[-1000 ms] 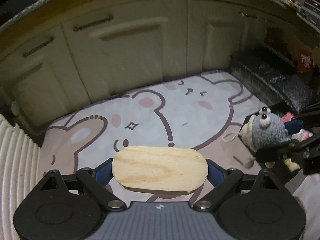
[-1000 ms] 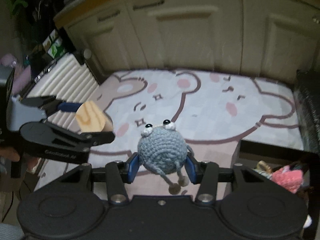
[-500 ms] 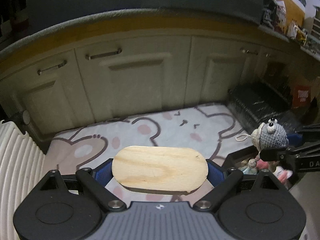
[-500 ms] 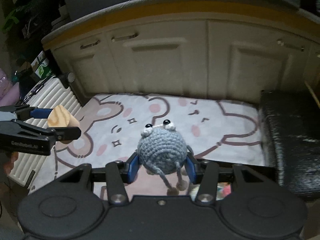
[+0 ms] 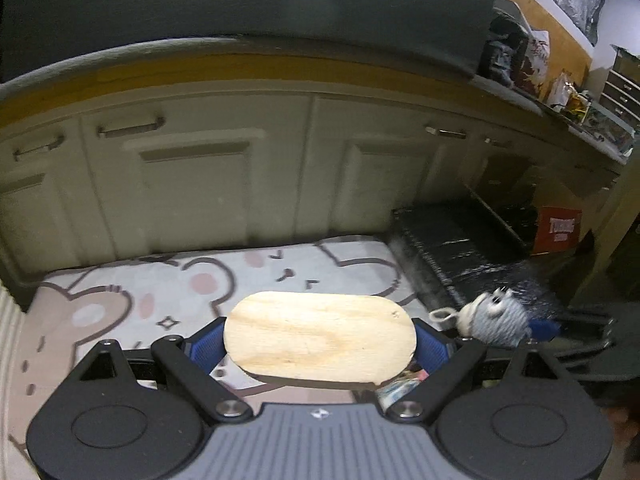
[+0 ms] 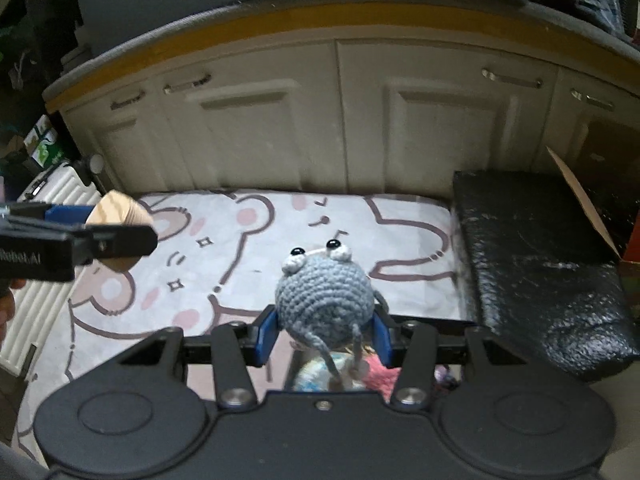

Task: Organize objects
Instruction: 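Carry the wooden block and grey toy with both tools over the black box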

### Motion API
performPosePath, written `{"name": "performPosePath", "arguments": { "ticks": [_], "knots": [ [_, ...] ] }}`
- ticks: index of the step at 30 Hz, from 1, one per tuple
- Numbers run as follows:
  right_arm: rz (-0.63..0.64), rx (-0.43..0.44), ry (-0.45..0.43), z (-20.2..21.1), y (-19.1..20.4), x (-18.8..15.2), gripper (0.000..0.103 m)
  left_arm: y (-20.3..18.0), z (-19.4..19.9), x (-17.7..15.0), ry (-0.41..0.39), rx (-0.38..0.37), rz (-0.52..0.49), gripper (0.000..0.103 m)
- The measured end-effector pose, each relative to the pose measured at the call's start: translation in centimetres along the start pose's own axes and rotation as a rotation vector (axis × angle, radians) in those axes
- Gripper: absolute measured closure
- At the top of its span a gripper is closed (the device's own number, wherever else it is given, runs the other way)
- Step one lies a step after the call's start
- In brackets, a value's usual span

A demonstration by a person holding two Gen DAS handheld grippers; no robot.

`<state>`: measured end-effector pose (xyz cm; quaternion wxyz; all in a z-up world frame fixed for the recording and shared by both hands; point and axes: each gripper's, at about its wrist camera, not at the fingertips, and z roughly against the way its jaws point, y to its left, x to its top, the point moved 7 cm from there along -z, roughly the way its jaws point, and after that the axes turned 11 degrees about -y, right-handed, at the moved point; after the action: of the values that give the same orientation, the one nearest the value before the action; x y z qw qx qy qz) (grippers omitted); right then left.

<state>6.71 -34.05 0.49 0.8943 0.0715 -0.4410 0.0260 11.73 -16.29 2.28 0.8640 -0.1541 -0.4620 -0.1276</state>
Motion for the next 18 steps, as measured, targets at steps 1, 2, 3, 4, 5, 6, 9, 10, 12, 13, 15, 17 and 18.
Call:
{"name": "performPosePath", "arguments": {
  "ticks": [1, 2, 3, 4, 5, 6, 9, 10, 12, 13, 15, 17, 18],
  "knots": [
    [-0.002, -0.007, 0.005, -0.1, -0.4, -0.3, 0.053, -0.6, -0.4, 0.0, 0.002, -0.007, 0.003, 0.01],
    [-0.007, -0.014, 0.011, -0.2, -0.9, -0.6, 0.053, -1.0, -0.8, -0.1, 0.005, -0.013, 0.007, 0.01],
    [-0.011, -0.02, 0.016, -0.2, -1.4, -1.0, 0.053, -1.5, -1.2, -0.2, 0.008, -0.019, 0.013, 0.01],
    [-0.017, -0.029, 0.023, -0.3, -1.9, -1.4, 0.053, -2.1, -1.8, -0.3, 0.015, -0.027, 0.02, 0.01],
    [-0.021, -0.037, 0.028, -0.4, -2.5, -1.9, 0.053, -2.4, -2.2, -0.5, 0.021, -0.034, 0.028, 0.01],
    [-0.026, -0.045, 0.035, -0.4, -3.0, -2.3, 0.053, -2.8, -2.7, -0.7, 0.028, -0.044, 0.038, 0.01],
    [-0.044, -0.07, 0.062, -0.4, -5.0, -3.9, 0.053, -3.9, -4.2, -1.5, 0.054, -0.071, 0.073, 0.01],
    [-0.045, -0.08, 0.075, -0.4, -5.6, -4.6, 0.053, -4.2, -4.7, -1.8, 0.063, -0.079, 0.087, 0.01],
    [-0.04, -0.094, 0.101, -0.5, -6.7, -5.8, 0.053, -4.9, -5.8, -2.6, 0.083, -0.095, 0.111, 0.01],
    [-0.034, -0.097, 0.116, -0.5, -7.1, -6.4, 0.053, -5.1, -6.3, -2.9, 0.094, -0.101, 0.121, 0.01],
    [-0.022, -0.101, 0.139, -0.6, -7.8, -7.5, 0.053, -5.7, -7.2, -3.7, 0.117, -0.115, 0.136, 0.01],
    [-0.018, -0.104, 0.163, -0.8, -8.5, -8.4, 0.053, -6.2, -8.0, -4.3, 0.136, -0.126, 0.149, 0.01],
    [-0.019, -0.104, 0.174, -0.9, -8.7, -8.9, 0.053, -6.4, -8.3, -4.5, 0.142, -0.132, 0.156, 0.01]
  ]
}}
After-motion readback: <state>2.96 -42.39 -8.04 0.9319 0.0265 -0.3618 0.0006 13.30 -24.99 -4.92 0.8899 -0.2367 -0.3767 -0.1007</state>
